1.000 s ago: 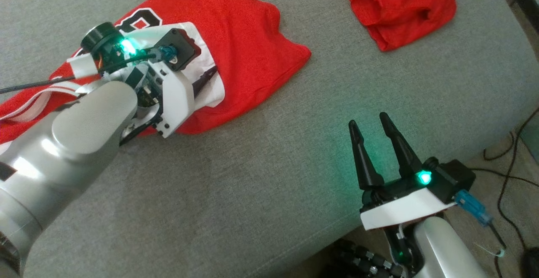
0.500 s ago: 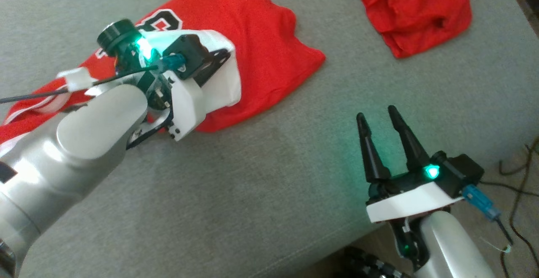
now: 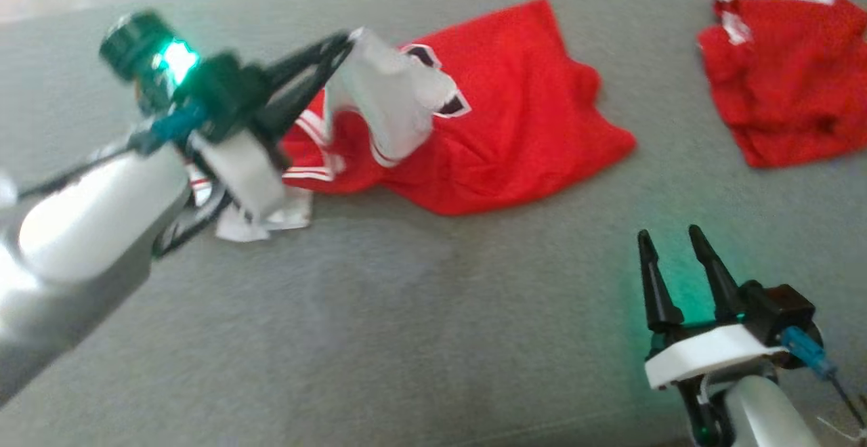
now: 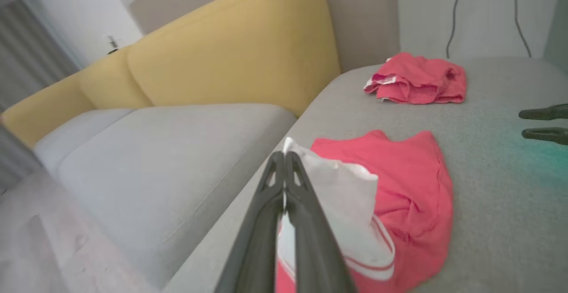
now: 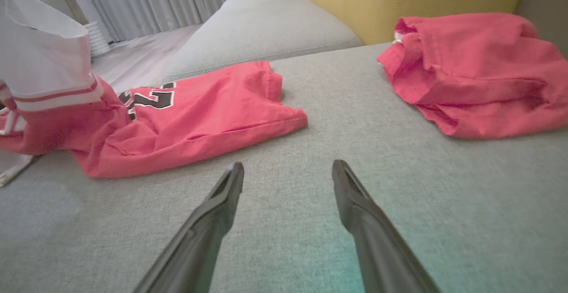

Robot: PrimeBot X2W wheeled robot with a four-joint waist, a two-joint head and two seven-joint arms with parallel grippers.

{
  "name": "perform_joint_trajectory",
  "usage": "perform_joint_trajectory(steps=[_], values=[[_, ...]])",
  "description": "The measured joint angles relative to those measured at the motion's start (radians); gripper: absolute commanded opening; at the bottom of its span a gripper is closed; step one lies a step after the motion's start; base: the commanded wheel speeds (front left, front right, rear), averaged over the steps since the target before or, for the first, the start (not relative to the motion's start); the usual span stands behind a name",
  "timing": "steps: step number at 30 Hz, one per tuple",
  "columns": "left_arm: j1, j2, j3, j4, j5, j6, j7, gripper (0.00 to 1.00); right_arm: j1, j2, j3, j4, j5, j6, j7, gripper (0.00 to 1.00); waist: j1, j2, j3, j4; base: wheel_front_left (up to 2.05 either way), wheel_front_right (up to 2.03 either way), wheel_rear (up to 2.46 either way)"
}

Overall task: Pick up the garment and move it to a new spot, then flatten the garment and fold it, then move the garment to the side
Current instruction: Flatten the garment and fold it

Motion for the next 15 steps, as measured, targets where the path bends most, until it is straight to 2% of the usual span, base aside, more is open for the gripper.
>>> perform_joint_trajectory(steps=[5,8,11,15], values=[[0.14,0.094,0.003,-0.142,-0.043,0.059,-0.017,0.0,-0.002,-0.032,-0.019,0.014,0.0,0.0,0.0,1.0,0.0,0.0,-0.04,0.102,0.0,0.0,0.0],[0.237,0.135,-0.006,-0.224,-0.062,0.109,-0.022,0.0,-0.002,-0.034,-0.022,0.011,0.0,0.0,0.0,1.0,-0.0001,0.0,-0.052,0.154,0.0,0.0,0.0],[0.356,0.142,-0.015,-0.285,-0.073,0.144,-0.037,0.0,-0.002,-0.033,-0.022,0.008,-0.002,0.0,0.0,1.0,-0.0001,0.0,-0.053,0.194,0.0,0.0,0.0],[0.521,0.115,-0.027,-0.281,-0.077,0.173,-0.055,0.0,-0.003,-0.032,-0.018,0.006,-0.007,0.0,0.0,1.0,0.0002,0.0,-0.035,0.21,0.0,0.0,0.0]])
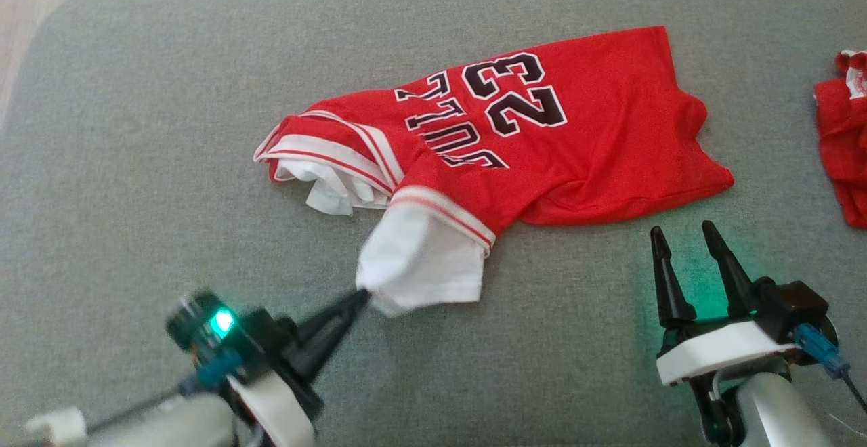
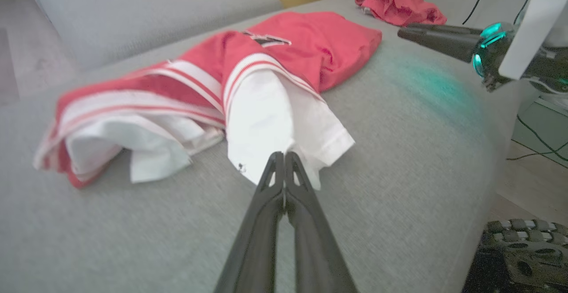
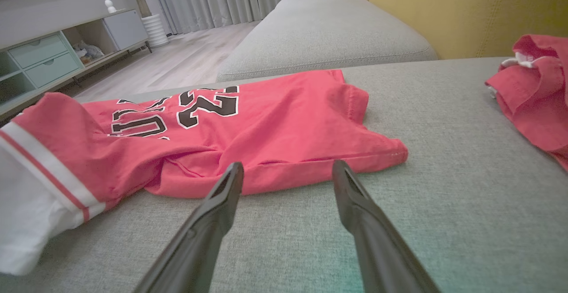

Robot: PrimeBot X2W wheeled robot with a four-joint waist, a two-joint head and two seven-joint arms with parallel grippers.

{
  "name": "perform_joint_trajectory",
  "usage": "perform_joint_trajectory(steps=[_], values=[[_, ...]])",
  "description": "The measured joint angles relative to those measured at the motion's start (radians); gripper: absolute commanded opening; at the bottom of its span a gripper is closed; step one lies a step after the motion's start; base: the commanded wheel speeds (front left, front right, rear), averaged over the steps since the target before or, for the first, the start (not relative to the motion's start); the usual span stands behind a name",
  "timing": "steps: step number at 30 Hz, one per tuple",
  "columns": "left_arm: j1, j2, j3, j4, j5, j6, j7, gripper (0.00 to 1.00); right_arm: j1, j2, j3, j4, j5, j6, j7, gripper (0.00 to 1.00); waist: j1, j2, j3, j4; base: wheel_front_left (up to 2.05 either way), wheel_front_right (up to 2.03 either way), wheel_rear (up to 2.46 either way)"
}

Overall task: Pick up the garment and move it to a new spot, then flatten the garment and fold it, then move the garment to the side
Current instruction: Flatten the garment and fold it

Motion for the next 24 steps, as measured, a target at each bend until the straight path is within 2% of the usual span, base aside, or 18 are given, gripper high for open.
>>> perform_joint_trajectory(steps=[6,7,8,16,19,24], values=[[0.105,-0.104,-0.007,0.115,0.004,0.007,-0.049,0.0,0.0,0.0,0.012,-0.001,0.0,0.0,0.0,1.0,0.0,0.0,0.013,-0.007,0.0,0.0,0.0],[0.108,-0.114,-0.006,0.133,-0.001,0.007,-0.05,0.76,0.0,0.0,0.014,-0.001,0.0,0.0,0.0,1.0,0.0,0.0,0.014,-0.009,0.0,0.0,0.0],[0.109,-0.123,-0.001,0.143,-0.011,0.008,-0.053,1.0,0.0,0.0,0.015,0.0,0.0,0.0,0.0,1.0,0.0,0.0,0.014,-0.011,0.0,0.0,0.0],[0.197,-0.157,0.064,0.19,-0.159,0.044,-0.058,1.0,0.0,0.002,0.017,0.001,0.0,0.0,0.0,1.0,-0.0001,0.0,0.0,-0.025,0.0,0.0,0.0],[0.219,-0.17,0.076,0.218,-0.187,0.059,-0.045,1.0,0.0,0.005,0.018,0.001,0.0,0.0,0.0,1.0,-0.0001,0.0,-0.002,-0.031,0.0,0.0,0.0],[0.214,-0.218,0.078,0.268,-0.212,0.058,0.0,1.0,0.0,0.005,0.029,0.001,0.0,0.0,0.0,1.0,-0.0001,0.0,0.005,-0.043,0.0,0.0,0.0]])
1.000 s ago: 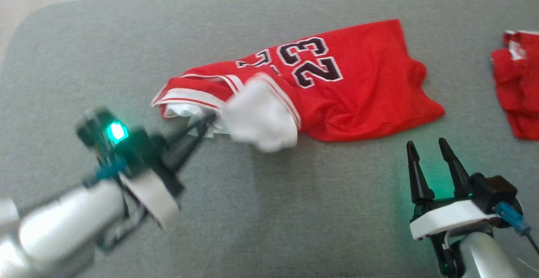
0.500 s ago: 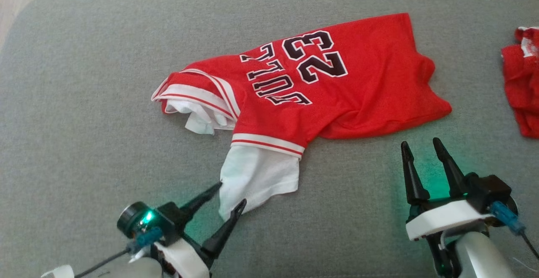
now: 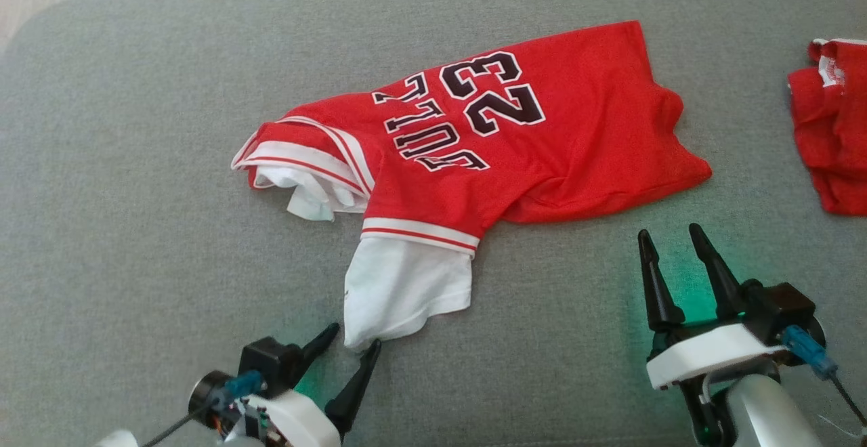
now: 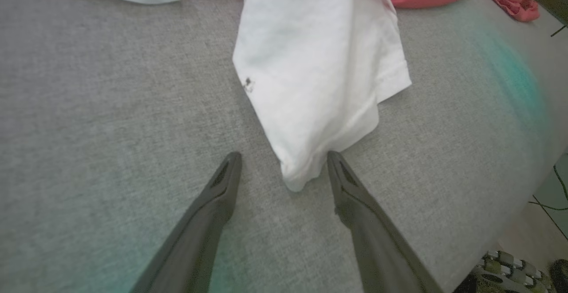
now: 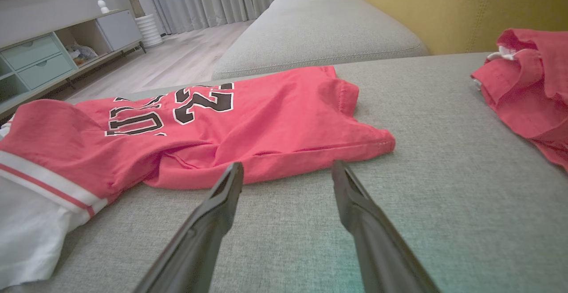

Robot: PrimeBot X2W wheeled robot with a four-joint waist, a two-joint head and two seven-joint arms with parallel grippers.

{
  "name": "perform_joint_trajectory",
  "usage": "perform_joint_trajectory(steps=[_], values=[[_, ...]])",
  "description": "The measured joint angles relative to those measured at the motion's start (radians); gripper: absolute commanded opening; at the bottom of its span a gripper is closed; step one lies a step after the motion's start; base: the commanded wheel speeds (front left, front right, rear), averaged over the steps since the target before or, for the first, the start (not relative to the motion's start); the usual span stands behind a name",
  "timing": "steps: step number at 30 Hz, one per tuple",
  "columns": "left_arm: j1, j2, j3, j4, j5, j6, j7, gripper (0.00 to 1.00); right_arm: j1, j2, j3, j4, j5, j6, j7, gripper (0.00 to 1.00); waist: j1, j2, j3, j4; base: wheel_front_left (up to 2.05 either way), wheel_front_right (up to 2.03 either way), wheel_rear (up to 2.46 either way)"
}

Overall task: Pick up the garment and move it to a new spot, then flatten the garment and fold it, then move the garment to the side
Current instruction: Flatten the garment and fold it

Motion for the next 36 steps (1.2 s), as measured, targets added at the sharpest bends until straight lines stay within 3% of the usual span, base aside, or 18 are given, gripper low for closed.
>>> perform_joint_trajectory(steps=[1,2,3,4,12,19,24,36], values=[[-0.004,-0.001,-0.001,0.008,0.0,-0.01,0.002,1.0,0.0,0.0,0.001,-0.001,0.0,0.0,0.0,1.0,0.0,0.0,0.0,-0.003,0.0,0.0,0.0],[-0.01,-0.001,-0.001,0.014,0.0,-0.018,0.007,0.92,0.0,-0.001,0.0,-0.001,0.0,0.0,0.0,1.0,0.0,0.0,0.0,-0.006,0.0,0.0,0.0],[-0.013,-0.002,-0.001,0.018,0.0,-0.022,0.007,0.36,0.0,-0.002,0.0,-0.001,0.0,0.0,0.0,1.0,0.0,0.0,0.0,-0.009,0.0,0.0,0.0],[-0.015,-0.002,-0.002,0.019,0.002,-0.029,0.007,0.0,0.0,-0.004,-0.001,-0.001,0.002,0.0,0.0,1.0,0.0001,0.0,-0.002,-0.01,0.0,0.0,0.0],[-0.006,0.029,-0.001,-0.057,0.012,-0.03,-0.018,0.0,0.006,-0.007,-0.011,-0.001,0.002,0.0,0.0,1.0,0.0,0.0,-0.024,-0.002,0.0,0.0,0.0],[0.072,0.193,0.154,-0.282,-0.073,0.002,-0.068,0.0,0.028,-0.027,-0.03,0.007,0.002,0.0,0.0,1.0,0.0,0.0,-0.039,0.04,0.0,0.0,0.0],[0.124,0.283,0.268,-0.349,-0.088,0.014,-0.077,0.0,0.03,-0.034,-0.021,0.036,0.006,0.0,0.0,1.0,0.0,0.0,-0.031,0.069,0.0,0.0,0.0],[0.221,0.243,0.469,-0.346,-0.02,0.009,-0.078,0.0,0.011,-0.073,0.003,0.147,0.003,0.0,0.0,1.0,0.0,0.0,-0.009,0.085,0.0,0.0,0.0]])
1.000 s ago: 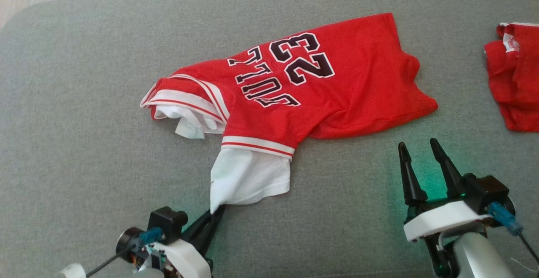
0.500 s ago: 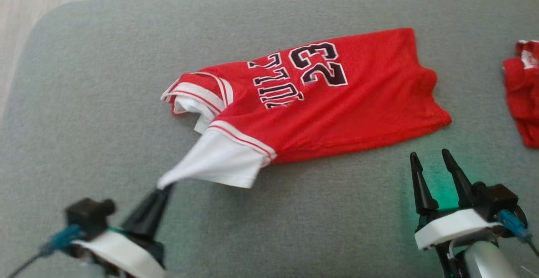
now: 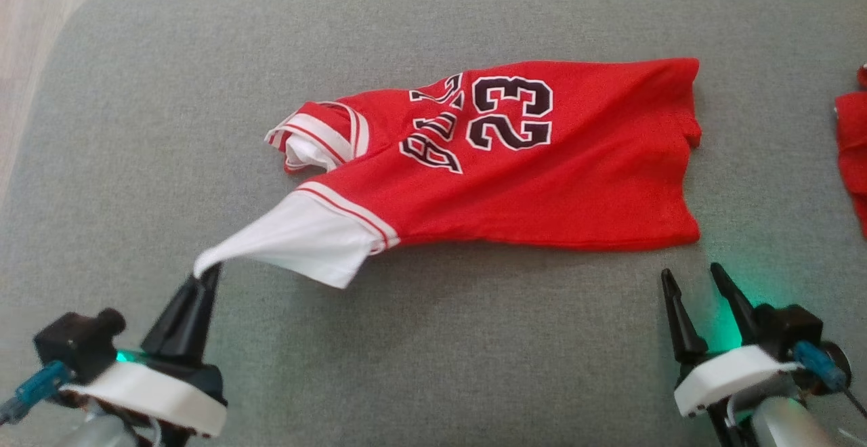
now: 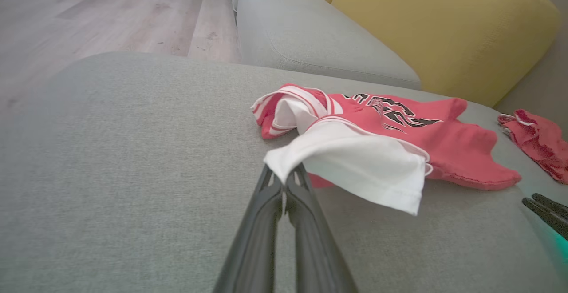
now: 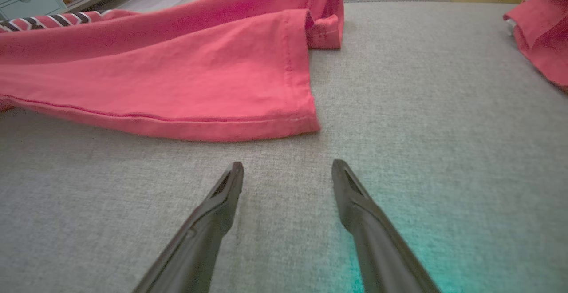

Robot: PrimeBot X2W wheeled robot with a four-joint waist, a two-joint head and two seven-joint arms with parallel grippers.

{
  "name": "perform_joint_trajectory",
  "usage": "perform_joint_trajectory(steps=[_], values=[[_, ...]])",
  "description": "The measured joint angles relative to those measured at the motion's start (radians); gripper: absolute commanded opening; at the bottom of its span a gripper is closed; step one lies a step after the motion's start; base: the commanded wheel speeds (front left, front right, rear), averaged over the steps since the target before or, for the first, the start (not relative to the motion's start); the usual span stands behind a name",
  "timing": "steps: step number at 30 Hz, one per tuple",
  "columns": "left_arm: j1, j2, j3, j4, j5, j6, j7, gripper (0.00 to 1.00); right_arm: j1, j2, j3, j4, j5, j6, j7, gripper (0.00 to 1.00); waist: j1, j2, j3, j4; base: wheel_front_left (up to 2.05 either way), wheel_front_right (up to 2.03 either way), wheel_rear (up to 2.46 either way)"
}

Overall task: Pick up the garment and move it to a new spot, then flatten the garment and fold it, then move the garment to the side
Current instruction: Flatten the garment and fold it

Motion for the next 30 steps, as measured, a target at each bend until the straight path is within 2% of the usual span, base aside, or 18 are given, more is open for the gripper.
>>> perform_joint_trajectory(steps=[4,9,10,11,12,13,16,22,27,30], values=[[0.009,-0.017,0.041,0.024,0.025,-0.013,0.0,0.0,-0.049,-0.008,0.014,0.034,-0.013,0.0,0.0,1.0,0.0,0.0,0.007,0.002,0.0,0.0,0.0],[0.01,-0.04,0.046,0.059,0.068,-0.021,0.0,0.0,-0.096,-0.016,0.042,0.064,-0.03,0.0,0.0,1.0,0.0,0.0,0.009,0.004,0.0,0.0,0.0],[0.01,-0.051,0.047,0.064,0.068,-0.026,0.0,0.0,-0.096,-0.016,0.054,0.072,-0.03,0.0,0.0,0.92,0.0001,0.0,0.009,0.004,0.0,0.0,0.0],[0.01,-0.06,0.046,0.068,0.069,-0.026,0.0,0.0,-0.096,-0.016,0.064,0.077,-0.03,0.0,0.0,0.67,0.0001,0.0,0.009,0.004,0.0,0.0,0.0],[0.01,-0.065,0.046,0.07,0.075,-0.026,0.0,0.0,-0.096,-0.016,0.07,0.08,-0.03,0.0,0.0,0.36,0.0,0.0,0.009,0.004,0.0,0.0,0.0],[0.01,-0.068,0.046,0.073,0.079,-0.027,0.0,0.0,-0.097,-0.017,0.076,0.081,-0.03,0.0,0.0,0.0,0.0,0.0,0.009,0.003,0.0,0.0,0.0],[0.01,-0.076,0.055,0.077,0.086,-0.036,0.0,0.0,-0.097,-0.021,0.095,0.073,-0.031,0.0,0.0,0.0,0.0001,0.0,0.002,0.001,0.0,0.0,0.0],[0.01,-0.088,0.119,0.039,0.099,-0.067,0.0,0.0,-0.09,-0.044,0.086,-0.028,-0.046,0.0,0.0,0.0,0.0001,0.0,-0.032,-0.009,0.0,0.0,0.0],[0.008,-0.118,0.23,-0.077,0.105,-0.119,0.0,0.0,-0.055,-0.078,0.024,-0.182,-0.06,0.0,0.0,0.0,0.0,0.0,-0.092,-0.022,0.0,0.0,0.0],[-0.015,-0.119,0.297,-0.133,0.143,-0.133,-0.001,0.0,-0.033,-0.1,-0.026,-0.291,-0.061,0.0,0.0,0.0,-0.0001,0.0,-0.133,-0.031,0.0,0.0,0.0]])
